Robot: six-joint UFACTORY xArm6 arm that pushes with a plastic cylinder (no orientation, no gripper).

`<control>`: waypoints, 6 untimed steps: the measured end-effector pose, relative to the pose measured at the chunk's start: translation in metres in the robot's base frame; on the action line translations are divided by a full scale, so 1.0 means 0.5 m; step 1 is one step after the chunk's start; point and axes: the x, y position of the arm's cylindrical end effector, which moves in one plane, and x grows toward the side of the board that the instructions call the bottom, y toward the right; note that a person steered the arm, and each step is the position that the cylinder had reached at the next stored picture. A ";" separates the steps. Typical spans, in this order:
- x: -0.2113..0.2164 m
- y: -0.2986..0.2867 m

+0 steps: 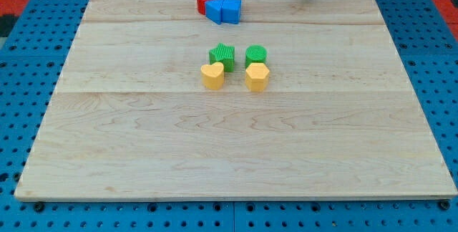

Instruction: Move the red blocks to the left side

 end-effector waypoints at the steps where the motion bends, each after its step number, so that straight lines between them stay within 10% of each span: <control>1: 0.002 -0.070; 5: 0.019 -0.436; 6: 0.071 -0.355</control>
